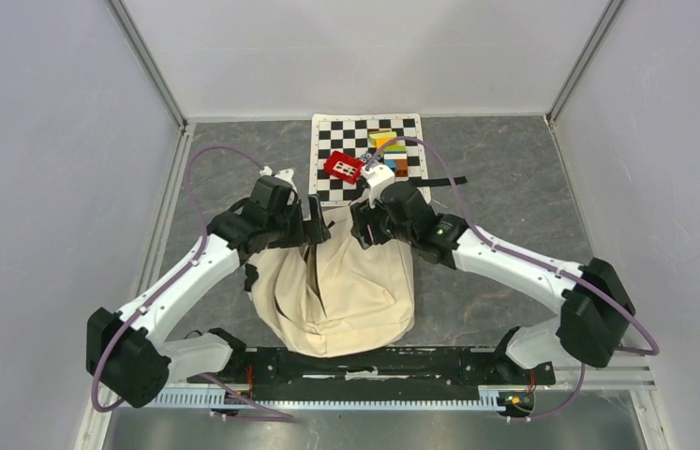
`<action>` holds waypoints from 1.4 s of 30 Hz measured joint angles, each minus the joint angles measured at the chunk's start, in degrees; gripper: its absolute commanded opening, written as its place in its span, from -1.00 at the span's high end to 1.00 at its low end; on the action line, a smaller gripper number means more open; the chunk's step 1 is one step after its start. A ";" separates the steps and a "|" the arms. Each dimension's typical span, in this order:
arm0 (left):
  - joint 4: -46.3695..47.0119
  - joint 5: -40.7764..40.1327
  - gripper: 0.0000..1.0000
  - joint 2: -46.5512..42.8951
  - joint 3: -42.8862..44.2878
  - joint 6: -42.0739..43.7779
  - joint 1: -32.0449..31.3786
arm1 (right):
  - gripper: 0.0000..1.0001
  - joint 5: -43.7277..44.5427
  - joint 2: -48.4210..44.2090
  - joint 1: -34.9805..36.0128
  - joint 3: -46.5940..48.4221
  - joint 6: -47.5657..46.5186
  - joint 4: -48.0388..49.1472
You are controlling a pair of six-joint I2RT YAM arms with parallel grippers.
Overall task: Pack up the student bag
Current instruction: Zip the student bag at the center of the board.
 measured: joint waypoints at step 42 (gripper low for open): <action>15.93 -0.20 -0.20 0.63 -19.78 0.66 1.64 | -0.14 -15.58 25.77 -4.33 18.88 -2.56 1.31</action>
